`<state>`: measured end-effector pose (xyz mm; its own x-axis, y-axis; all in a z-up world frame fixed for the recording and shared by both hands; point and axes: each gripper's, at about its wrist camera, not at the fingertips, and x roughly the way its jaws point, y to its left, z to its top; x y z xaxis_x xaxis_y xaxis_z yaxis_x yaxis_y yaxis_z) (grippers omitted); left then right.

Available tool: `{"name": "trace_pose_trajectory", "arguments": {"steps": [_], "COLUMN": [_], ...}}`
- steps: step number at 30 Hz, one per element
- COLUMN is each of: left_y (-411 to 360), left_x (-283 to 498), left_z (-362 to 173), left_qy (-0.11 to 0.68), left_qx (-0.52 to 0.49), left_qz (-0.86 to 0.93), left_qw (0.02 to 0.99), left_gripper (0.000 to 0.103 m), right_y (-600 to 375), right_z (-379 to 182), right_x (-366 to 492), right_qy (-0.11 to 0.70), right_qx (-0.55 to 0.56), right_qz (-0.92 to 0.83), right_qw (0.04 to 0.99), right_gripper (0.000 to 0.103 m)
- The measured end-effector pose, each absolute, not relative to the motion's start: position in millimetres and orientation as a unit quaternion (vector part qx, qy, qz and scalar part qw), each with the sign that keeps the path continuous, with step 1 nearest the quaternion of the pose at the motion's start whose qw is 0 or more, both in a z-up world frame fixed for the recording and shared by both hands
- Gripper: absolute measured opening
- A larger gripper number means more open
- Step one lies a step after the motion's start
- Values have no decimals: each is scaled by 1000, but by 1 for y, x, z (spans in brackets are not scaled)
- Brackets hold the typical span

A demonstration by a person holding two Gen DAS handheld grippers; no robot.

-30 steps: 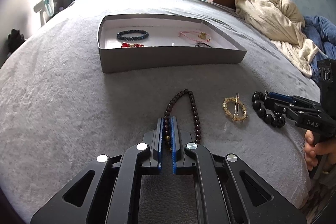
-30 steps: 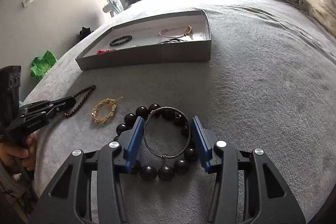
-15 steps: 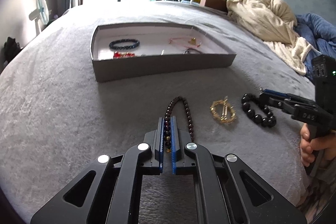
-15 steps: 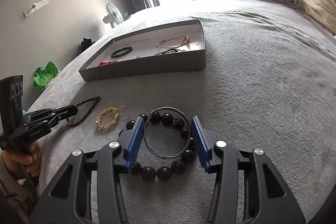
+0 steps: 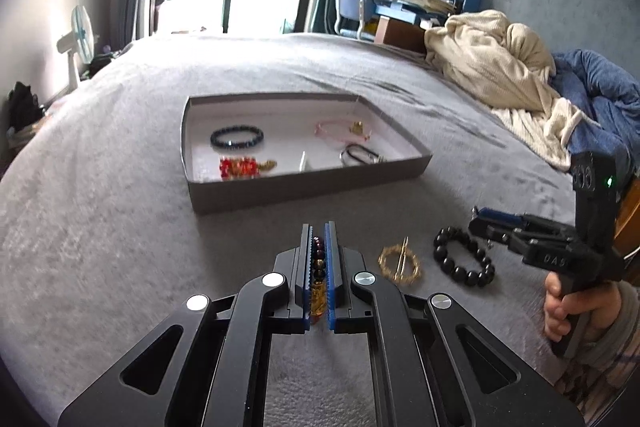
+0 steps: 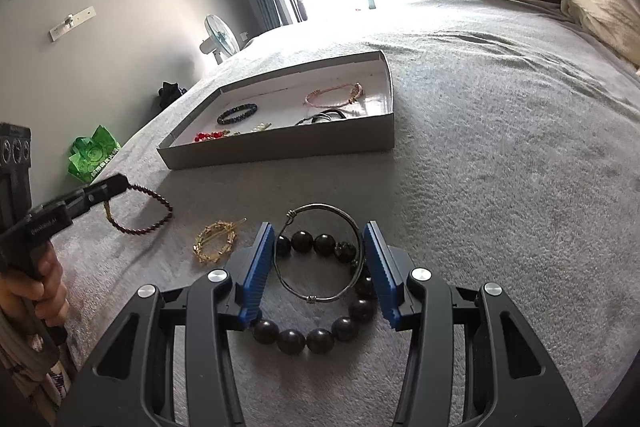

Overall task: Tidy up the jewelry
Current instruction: 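Grasp the garnet bead bracelet with the left tool while the right tool grasps the silver bangle, then carry the garnet bracelet and silver bangle with both tools over the box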

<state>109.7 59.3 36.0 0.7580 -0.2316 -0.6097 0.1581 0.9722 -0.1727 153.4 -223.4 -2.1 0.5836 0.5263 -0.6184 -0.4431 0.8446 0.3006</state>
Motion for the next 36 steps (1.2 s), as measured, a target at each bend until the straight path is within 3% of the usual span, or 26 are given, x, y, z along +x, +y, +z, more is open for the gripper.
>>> {"name": "trace_pose_trajectory", "arguments": {"steps": [24, 36], "left_y": [63, 53], "left_x": [174, 225], "left_z": [94, 85], "left_qy": [293, 303], "left_qx": [-40, -48], "left_qz": [-111, -120], "left_qw": [949, 944], "left_gripper": [6, 6], "right_y": [-172, -141], "right_z": [37, 34], "right_x": [218, 277], "right_qy": [350, 373], "right_qx": [11, -2], "right_qz": [302, 309], "right_qw": [887, 875], "right_gripper": [46, 46]}}
